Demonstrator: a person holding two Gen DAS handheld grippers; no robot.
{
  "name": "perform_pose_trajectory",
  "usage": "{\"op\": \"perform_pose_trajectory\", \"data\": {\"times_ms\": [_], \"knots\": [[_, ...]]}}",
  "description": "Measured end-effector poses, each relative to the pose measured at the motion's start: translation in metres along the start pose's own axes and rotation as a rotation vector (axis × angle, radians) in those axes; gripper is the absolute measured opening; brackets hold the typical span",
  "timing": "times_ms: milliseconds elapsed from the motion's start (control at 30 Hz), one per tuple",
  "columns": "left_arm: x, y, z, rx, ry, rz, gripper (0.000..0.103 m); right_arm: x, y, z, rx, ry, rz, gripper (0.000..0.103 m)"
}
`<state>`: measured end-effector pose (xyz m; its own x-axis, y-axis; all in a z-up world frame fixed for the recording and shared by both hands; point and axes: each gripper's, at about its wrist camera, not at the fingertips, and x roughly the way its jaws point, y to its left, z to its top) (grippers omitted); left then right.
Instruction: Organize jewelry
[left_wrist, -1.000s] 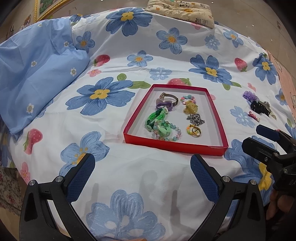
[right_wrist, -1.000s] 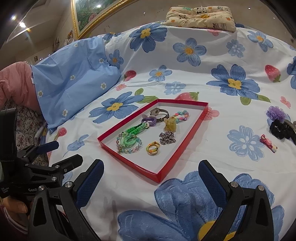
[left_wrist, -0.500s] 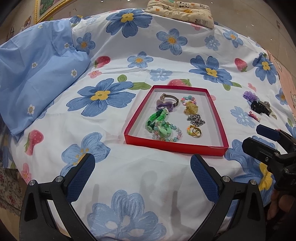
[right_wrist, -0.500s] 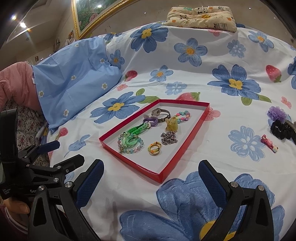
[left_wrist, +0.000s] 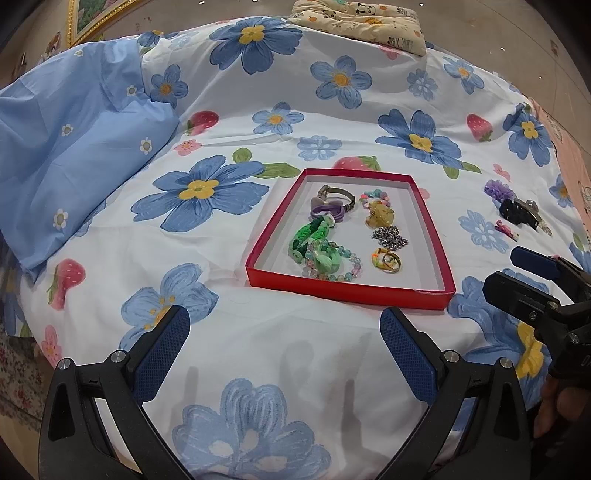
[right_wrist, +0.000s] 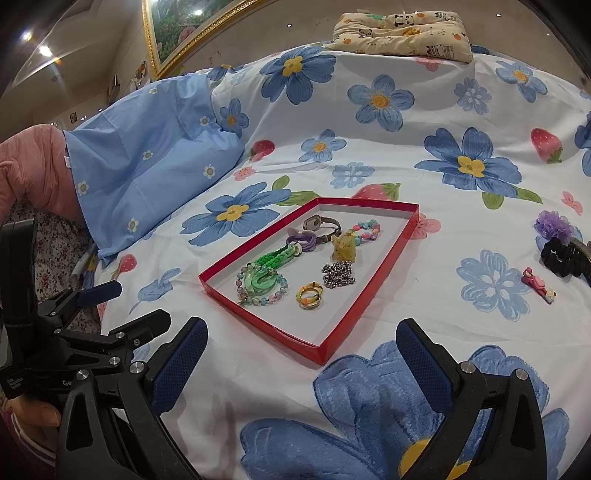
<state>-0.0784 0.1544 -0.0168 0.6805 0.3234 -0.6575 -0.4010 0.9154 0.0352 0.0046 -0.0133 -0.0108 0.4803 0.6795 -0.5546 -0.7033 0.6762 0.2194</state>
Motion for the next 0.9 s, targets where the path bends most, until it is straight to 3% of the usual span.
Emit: {"op": "perform_pose_trajectory", "data": {"times_ms": [900], "knots": [[0.0026,-0.0013,-0.0003,0.000,0.003,-0.005,0.103,-0.0002,0.0021,-0.0016,0.005,0.000,0.004,0.103]]}}
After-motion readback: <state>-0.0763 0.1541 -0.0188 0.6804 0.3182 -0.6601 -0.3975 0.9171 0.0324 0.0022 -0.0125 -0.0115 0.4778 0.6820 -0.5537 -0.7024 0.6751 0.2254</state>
